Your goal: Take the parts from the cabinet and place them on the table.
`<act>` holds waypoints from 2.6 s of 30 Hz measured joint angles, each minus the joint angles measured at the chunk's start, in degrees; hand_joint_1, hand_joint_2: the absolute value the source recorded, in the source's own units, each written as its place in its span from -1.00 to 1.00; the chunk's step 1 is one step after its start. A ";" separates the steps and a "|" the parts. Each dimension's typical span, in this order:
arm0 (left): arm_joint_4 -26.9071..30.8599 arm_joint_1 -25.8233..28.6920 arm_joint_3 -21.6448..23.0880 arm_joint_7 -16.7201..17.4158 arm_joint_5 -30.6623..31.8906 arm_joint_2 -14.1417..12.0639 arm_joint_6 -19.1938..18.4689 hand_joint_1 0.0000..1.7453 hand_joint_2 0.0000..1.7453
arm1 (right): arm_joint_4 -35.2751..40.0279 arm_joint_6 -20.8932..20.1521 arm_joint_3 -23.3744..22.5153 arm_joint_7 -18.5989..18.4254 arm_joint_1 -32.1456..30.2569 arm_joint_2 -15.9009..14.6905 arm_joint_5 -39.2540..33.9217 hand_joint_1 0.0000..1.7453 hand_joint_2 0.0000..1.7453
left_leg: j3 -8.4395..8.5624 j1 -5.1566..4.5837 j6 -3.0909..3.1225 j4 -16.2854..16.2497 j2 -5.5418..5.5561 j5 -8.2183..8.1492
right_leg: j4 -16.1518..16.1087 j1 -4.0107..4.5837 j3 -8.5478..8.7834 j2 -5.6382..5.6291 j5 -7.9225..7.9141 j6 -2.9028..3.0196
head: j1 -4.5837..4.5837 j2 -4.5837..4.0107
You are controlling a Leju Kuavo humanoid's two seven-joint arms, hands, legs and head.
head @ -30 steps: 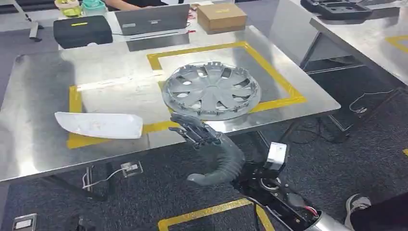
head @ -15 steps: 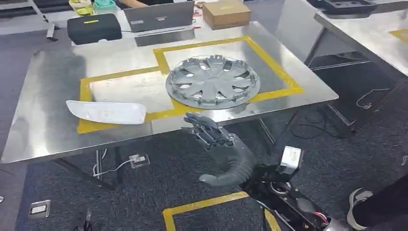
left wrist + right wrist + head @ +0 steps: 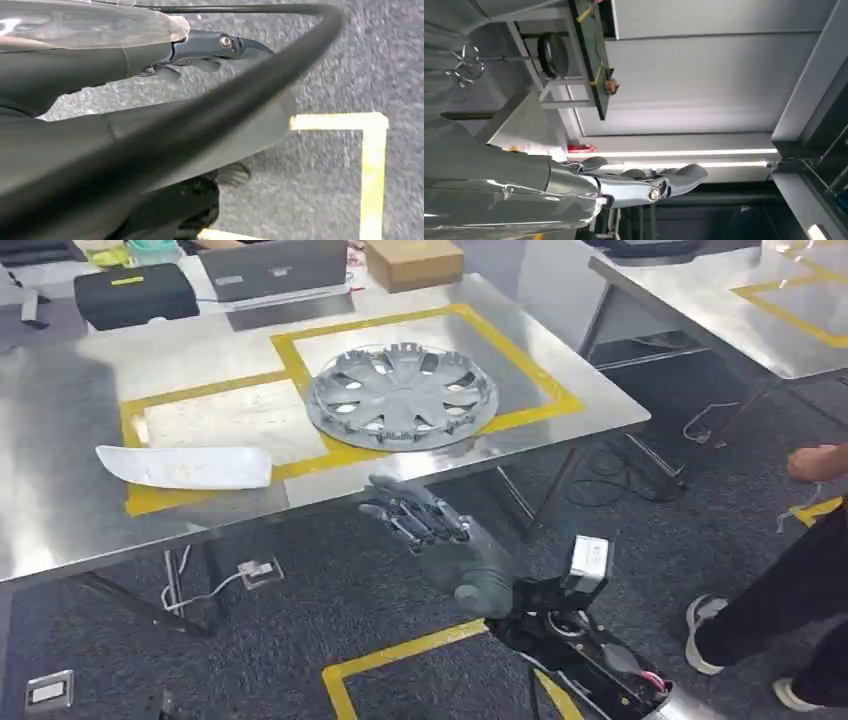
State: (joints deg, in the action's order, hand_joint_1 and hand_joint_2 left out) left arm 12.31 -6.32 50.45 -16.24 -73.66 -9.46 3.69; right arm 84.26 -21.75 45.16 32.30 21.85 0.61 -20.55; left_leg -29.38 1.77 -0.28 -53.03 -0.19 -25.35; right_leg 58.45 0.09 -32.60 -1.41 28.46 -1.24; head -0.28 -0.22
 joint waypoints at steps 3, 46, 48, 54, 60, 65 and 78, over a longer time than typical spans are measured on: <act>0.00 0.16 0.00 -0.04 -0.17 0.00 -0.04 -1.00 -1.00 | -0.04 0.11 -0.39 0.15 -0.12 -0.39 -0.28 -1.00 -1.00 | -0.46 -0.15 0.32 -0.07 -1.46 0.23 | 13.90 -0.65 -5.59 0.74 5.79 -0.86 | -0.79 0.00; 0.00 0.54 -0.37 -0.63 -2.18 -0.57 -0.07 -1.00 -1.00 | -0.26 -1.64 -6.80 2.12 -0.42 -1.90 -2.23 -1.00 -1.00 | -0.96 -0.69 -1.84 -2.21 -3.64 -1.46 | -4.78 -0.27 2.63 2.23 -3.83 2.02 | -1.32 0.00; 0.00 0.57 -0.50 -0.63 -2.19 -0.57 -0.07 -1.00 -1.00 | -0.28 -1.73 -6.97 2.19 -0.27 -1.90 -2.23 -1.00 -1.00 | -5.08 -0.70 -1.81 -10.77 -0.79 -6.33 | -4.77 -0.20 2.18 1.33 -4.15 2.56 | -0.37 0.00; 0.00 0.96 -0.52 -0.63 -2.36 -0.57 0.13 -1.00 -1.00 | -0.59 -1.86 -7.63 2.25 -0.74 -1.90 -2.73 -1.00 -1.00 | -4.57 -0.67 -1.20 -7.70 1.03 -0.78 | -4.35 0.03 1.97 -3.49 -4.34 2.76 | 0.98 0.00; 0.00 0.61 -0.57 -0.59 -2.40 -0.42 0.20 -1.00 -1.00 | -1.03 -2.21 -8.90 2.36 -1.01 -1.92 -3.47 -1.00 -1.00 | -2.02 -0.21 -0.27 -1.34 2.50 0.55 | -3.58 0.07 -0.19 -7.13 -4.34 0.86 | 1.16 0.00; 0.00 0.99 -0.59 -0.59 -2.40 -0.44 0.20 -1.00 -1.00 | -1.27 -2.21 -9.53 2.43 -1.23 -1.99 -3.61 -1.00 -1.00 | -1.68 -0.69 0.58 -1.14 -1.35 0.35 | 14.54 -0.52 -7.96 0.71 4.48 -0.29 | -0.55 0.00; 0.00 0.76 -0.59 -0.61 -2.36 -0.42 0.13 -1.00 -1.00 | -1.51 -2.12 -10.54 2.69 -1.59 -2.01 -3.65 -1.00 -1.00 | -3.54 -0.60 -2.12 -9.05 -1.36 -5.92 | -3.52 -0.28 0.94 1.97 -4.23 2.72 | -0.57 0.00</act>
State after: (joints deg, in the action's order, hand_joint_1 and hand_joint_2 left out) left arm 12.31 -5.56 49.86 -16.85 -76.02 -9.88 3.82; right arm 82.75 -23.87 34.62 34.99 20.26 -1.40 -24.20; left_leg -32.92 1.17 -2.40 -62.08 -1.55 -31.28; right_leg 54.93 -0.20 -31.66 0.56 24.23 1.48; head -0.85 -0.22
